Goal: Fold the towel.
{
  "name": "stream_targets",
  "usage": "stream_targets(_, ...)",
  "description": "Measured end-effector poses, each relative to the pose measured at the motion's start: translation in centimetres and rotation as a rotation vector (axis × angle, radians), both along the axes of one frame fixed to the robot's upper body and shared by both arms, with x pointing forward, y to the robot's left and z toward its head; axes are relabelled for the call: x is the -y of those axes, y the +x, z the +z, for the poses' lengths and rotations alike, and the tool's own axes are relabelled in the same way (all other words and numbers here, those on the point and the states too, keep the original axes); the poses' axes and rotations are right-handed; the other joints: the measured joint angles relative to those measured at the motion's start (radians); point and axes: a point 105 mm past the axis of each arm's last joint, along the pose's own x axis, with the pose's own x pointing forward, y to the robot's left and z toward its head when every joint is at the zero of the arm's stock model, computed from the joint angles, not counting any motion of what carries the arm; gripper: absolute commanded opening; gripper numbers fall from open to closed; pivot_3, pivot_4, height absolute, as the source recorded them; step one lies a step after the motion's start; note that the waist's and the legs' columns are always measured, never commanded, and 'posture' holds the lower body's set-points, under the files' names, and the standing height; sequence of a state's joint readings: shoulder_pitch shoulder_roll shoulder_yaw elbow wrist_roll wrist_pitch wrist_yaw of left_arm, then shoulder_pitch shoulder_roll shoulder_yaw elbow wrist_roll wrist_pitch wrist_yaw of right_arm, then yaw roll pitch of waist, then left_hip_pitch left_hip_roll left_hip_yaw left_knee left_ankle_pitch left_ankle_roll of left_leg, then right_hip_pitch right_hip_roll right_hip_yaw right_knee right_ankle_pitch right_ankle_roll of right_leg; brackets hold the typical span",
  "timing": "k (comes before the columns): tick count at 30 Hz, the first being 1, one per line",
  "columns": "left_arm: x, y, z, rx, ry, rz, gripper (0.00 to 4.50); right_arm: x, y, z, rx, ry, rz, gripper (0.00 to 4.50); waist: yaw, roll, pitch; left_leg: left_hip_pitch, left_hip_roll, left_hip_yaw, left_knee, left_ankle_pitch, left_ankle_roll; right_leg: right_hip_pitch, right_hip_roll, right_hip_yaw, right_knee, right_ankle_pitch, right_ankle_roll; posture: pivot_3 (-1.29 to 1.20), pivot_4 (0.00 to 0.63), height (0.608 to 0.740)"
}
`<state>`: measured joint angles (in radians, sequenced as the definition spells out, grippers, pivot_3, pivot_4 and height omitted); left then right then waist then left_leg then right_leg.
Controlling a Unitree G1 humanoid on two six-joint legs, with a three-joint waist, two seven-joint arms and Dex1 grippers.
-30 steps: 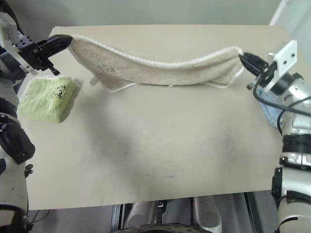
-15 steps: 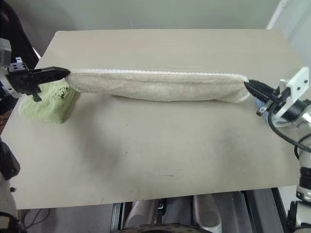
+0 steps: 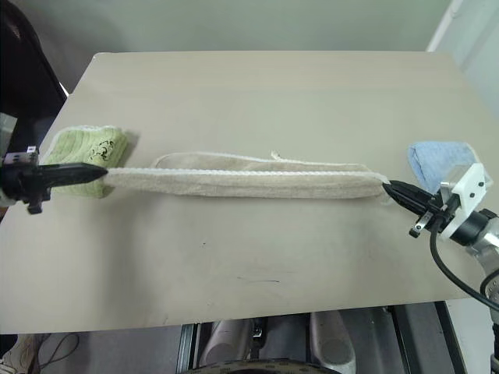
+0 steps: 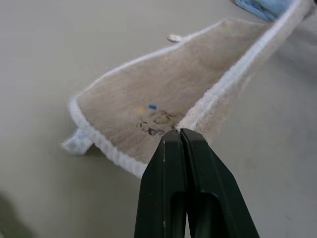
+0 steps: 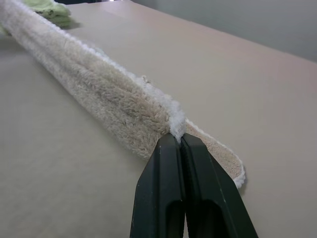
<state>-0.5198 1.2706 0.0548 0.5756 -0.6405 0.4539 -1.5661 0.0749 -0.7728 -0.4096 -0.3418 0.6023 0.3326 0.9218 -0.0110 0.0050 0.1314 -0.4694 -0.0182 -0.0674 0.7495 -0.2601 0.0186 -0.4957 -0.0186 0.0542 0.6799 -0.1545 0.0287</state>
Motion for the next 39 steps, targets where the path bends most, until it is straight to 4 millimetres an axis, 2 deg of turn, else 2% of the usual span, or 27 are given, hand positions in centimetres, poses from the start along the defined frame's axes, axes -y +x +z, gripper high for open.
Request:
stream_targets(3,0.3,-0.9,-0.2,-0.037,0.002,-0.018,0.05,-0.3,-0.8,-0.7,-0.026,0.002,0.006,0.00,0.001,0.000,0.000,0.002,0.000,-0.001,0.000,-0.003,-0.005,0.001,0.000,0.000,0.000,-0.001,-0.001,0.00,0.150,0.703)
stream_targets(4,0.3,-1.3,-0.5,-0.059,0.004,-0.022,0.05,-0.3,-1.0,-1.0,-0.036,0.001,0.008,0.00,0.001,0.000,0.000,0.002,0.000,-0.002,0.000,-0.006,-0.010,0.001,0.000,0.000,0.000,-0.001,-0.001,0.00,0.150,0.703)
stream_targets(8,0.4,-2.8,-2.1,-0.147,-0.005,-0.031,0.05,-0.5,-2.3,-2.4,-0.096,-0.010,0.029,0.00,0.000,0.000,-0.001,0.001,0.000,-0.002,-0.001,-0.008,-0.012,-0.001,0.001,0.001,0.000,-0.003,-0.002,0.00,0.150,0.703)
stream_targets(13,-0.3,-4.7,-3.2,-0.223,0.024,-0.014,0.05,-0.5,-4.1,-3.9,-0.164,-0.039,0.075,0.00,0.000,-0.001,-0.001,-0.001,0.000,-0.003,-0.004,-0.011,-0.018,-0.003,0.002,0.001,0.000,-0.004,-0.003,0.00,0.150,0.703)
stream_targets(18,-1.4,-5.5,-3.9,-0.251,0.158,-0.025,0.05,-0.7,-5.9,-4.9,-0.227,-0.112,0.159,0.00,0.002,-0.002,-0.002,-0.001,0.001,-0.004,-0.005,-0.012,-0.020,-0.003,0.002,0.001,0.000,-0.007,-0.001,0.00,0.150,0.703)
stream_targets(23,-1.5,-5.3,-2.9,-0.247,0.237,-0.062,0.05,-0.2,-7.3,-5.3,-0.253,-0.199,0.249,0.00,0.003,-0.005,-0.003,-0.002,0.001,-0.005,-0.005,-0.013,-0.021,-0.004,0.002,0.002,0.000,-0.009,-0.001,0.00,0.150,0.703)
stream_targets(26,-1.0,-5.2,-2.8,-0.248,0.200,-0.074,0.05,1.0,-6.7,-4.9,-0.229,-0.236,0.219,0.00,0.002,-0.005,-0.003,-0.002,0.001,-0.005,-0.005,-0.013,-0.022,-0.004,0.002,0.002,0.000,-0.009,-0.001,0.00,0.150,0.703)
stream_targets(31,-0.7,-4.4,-3.1,-0.230,0.184,-0.082,0.05,1.2,-5.0,-3.8,-0.152,-0.218,0.176,0.00,0.002,-0.005,-0.003,-0.001,0.001,-0.005,-0.008,-0.013,-0.022,-0.006,0.003,0.002,0.000,-0.006,-0.007,0.00,0.150,0.703)
stream_targets(36,-0.8,-1.0,-2.7,-0.124,0.130,-0.028,0.05,0.7,-2.5,-3.3,-0.072,-0.187,0.115,0.00,0.007,-0.004,-0.003,0.001,0.002,-0.005,-0.011,-0.009,-0.022,-0.005,0.003,0.001,0.000,-0.005,-0.009,0.00,0.150,0.703)
stream_targets(39,-0.9,0.6,-2.6,-0.088,0.136,-0.002,0.05,0.5,-1.6,-3.6,-0.067,-0.176,0.099,0.00,0.009,-0.005,-0.003,0.000,0.002,-0.005,-0.011,-0.002,-0.011,-0.005,0.003,0.001,0.000,-0.005,-0.008,0.00,0.150,0.703)
